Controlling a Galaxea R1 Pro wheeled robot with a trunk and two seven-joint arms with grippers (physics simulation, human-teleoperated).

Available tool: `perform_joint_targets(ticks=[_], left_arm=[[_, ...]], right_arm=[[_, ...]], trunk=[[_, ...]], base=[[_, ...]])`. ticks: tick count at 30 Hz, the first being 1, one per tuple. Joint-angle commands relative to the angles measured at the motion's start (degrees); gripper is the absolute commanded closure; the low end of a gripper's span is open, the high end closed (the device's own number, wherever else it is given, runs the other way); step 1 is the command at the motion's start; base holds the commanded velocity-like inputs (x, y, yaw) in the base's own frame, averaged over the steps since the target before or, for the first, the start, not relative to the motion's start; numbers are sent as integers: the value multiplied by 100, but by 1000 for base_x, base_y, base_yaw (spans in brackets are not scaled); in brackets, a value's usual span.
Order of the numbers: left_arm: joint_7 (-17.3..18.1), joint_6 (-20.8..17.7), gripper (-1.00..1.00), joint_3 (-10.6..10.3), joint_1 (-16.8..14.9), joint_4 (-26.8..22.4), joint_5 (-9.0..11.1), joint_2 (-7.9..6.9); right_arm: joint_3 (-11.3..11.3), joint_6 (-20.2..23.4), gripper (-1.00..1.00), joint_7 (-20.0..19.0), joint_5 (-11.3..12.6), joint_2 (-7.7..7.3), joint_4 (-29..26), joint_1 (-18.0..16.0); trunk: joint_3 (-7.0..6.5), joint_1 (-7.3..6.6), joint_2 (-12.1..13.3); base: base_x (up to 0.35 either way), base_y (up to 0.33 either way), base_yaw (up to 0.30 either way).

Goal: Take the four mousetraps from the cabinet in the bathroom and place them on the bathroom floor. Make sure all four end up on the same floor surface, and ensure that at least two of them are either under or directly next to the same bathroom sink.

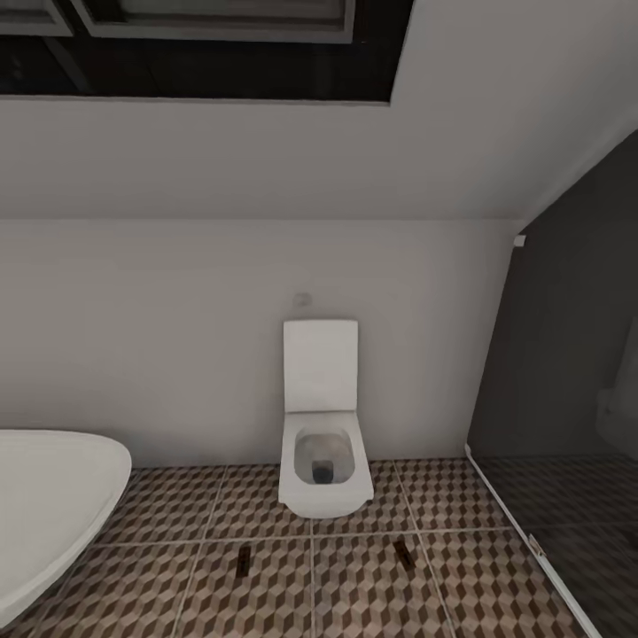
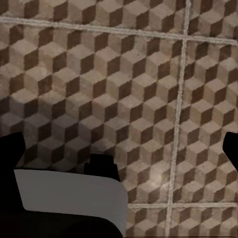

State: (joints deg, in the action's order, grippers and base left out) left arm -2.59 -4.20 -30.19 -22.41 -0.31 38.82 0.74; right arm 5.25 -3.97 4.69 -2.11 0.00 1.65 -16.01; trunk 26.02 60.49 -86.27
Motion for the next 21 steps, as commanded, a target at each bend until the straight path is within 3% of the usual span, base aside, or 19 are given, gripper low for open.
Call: perform_joint_targets(ticks=[1, 21], left_arm=[[-22, -13, -100, -48, 15, -4, 47, 0], [-19, 41, -100, -48, 328, -4, 47, -4]], right_arm=[[41, -25, -100, 23, -22, 3, 18, 12], [43, -37, -100, 23, -27, 57, 19, 448]], trunk=[[-13, -23, 38], [-372, -462, 840]], base=[[0, 0, 0], [0, 0, 0]])
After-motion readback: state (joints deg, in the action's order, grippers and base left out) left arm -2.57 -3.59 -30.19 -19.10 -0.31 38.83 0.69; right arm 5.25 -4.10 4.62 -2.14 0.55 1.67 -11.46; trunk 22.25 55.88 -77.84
